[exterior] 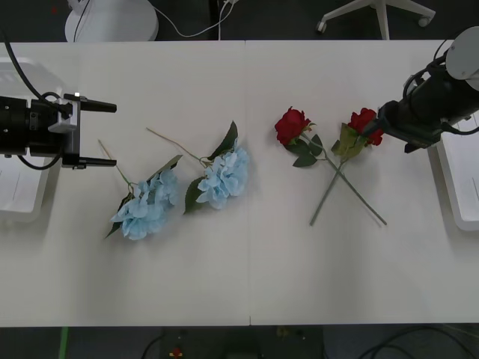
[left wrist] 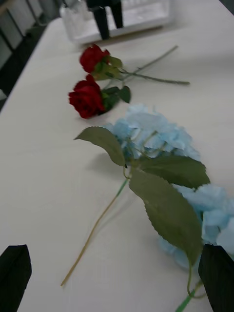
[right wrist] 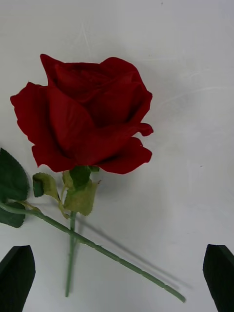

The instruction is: Put the red flowers into the right box and the blue flowers into the left box

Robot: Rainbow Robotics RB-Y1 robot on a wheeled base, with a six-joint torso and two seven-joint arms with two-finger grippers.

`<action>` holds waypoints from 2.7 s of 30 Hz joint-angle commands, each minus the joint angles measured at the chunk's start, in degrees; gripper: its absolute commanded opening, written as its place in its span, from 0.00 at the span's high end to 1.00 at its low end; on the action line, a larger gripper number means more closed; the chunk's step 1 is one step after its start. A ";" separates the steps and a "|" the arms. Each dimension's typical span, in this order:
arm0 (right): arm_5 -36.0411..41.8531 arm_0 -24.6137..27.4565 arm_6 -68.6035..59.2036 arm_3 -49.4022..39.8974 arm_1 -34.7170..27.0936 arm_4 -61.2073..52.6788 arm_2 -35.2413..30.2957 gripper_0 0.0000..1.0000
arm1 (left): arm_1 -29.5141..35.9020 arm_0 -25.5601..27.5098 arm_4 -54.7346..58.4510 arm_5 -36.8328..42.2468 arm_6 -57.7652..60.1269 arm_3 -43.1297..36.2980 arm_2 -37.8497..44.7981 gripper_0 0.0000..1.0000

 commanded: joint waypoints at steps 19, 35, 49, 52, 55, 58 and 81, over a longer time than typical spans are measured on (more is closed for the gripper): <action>-9.05 -3.05 -8.65 6.62 10.49 10.93 -3.96 0.00 | 1.07 -6.44 -59.41 -8.43 3.31 -21.43 11.01 0.00; -13.88 -2.87 -7.77 10.32 14.18 15.58 -4.05 0.00 | -10.27 -6.70 -71.89 -13.79 16.05 -15.19 6.96 0.00; -16.43 -3.05 -7.42 11.99 15.85 18.66 -3.96 0.00 | -22.58 -6.70 -83.40 -9.40 14.82 -1.39 7.05 0.00; -16.52 -3.05 -7.42 12.16 15.94 18.92 -4.05 0.00 | -24.16 -6.70 -83.93 -8.52 14.65 1.34 6.96 0.00; -16.61 -3.05 -7.33 12.16 16.12 19.36 -4.05 0.00 | -25.21 -6.70 -84.55 -7.90 14.47 3.18 6.96 0.00; -16.61 -3.05 -7.24 12.34 16.20 19.71 -4.05 0.14 | -25.48 -6.70 -85.34 -6.94 14.56 3.54 6.88 0.00; -17.84 -3.49 -4.78 12.34 15.85 20.68 -6.07 1.00 | -23.98 -6.70 -84.81 -3.77 18.07 0.37 10.65 1.00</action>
